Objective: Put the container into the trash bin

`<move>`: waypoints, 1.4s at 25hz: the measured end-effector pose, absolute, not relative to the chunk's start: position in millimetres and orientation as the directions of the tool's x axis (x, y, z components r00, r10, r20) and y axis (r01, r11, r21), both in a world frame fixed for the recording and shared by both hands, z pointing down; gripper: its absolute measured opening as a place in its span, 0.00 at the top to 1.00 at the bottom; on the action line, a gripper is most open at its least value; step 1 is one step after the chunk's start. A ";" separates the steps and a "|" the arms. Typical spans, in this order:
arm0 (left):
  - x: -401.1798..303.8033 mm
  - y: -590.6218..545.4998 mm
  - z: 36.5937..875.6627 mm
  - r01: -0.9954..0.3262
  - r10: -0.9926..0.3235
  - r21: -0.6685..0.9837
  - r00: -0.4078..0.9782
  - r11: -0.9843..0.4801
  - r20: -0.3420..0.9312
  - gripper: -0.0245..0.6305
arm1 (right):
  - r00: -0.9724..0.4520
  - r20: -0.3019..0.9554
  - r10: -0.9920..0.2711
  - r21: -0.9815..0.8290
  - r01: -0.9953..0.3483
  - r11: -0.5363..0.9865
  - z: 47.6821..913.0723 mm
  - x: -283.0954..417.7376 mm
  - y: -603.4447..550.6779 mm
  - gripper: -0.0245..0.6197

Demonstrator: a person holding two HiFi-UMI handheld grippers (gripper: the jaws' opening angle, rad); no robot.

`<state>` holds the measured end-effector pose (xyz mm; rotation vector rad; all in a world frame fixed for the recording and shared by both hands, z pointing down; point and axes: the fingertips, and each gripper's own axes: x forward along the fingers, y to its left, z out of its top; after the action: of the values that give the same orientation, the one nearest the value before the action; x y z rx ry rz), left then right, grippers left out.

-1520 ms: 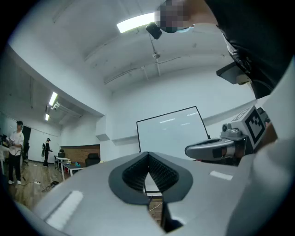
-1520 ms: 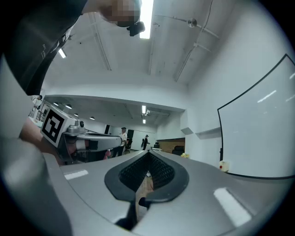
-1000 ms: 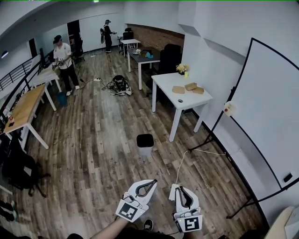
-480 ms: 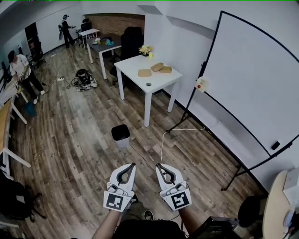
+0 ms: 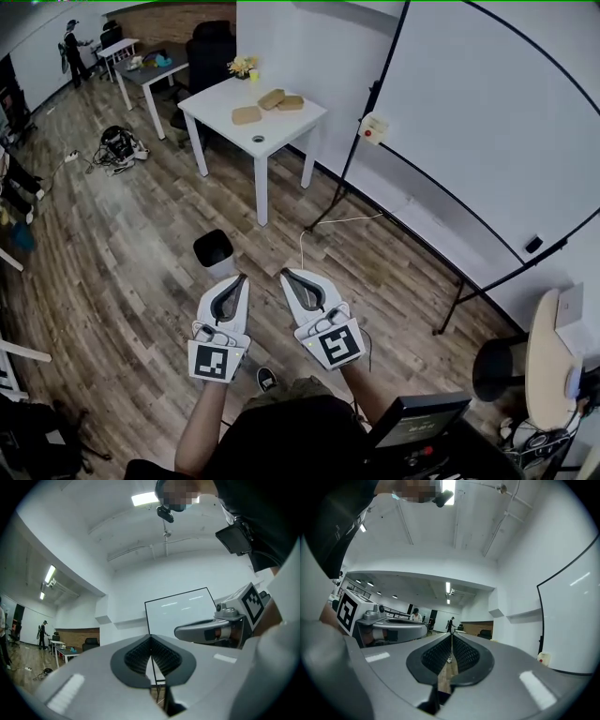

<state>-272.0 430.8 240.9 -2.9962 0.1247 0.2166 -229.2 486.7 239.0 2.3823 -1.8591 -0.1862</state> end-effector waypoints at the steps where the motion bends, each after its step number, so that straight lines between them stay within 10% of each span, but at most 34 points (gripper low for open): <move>1: -268.9 422.4 236.7 -0.091 -0.068 -0.126 0.981 -0.988 -0.180 0.96 | 0.242 -0.022 -0.970 0.170 -0.955 -0.242 239.6 -227.4 478.7 0.95; 35: 19.6 235.6 305.7 -0.173 -0.173 -0.069 0.985 -0.983 0.001 0.96 | 0.107 0.050 -0.993 0.091 -0.991 -0.102 312.5 75.3 274.4 0.94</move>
<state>19.6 235.6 305.7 -3.0612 0.2669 -0.0114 75.3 274.4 312.5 2.2595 -2.0342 -0.0354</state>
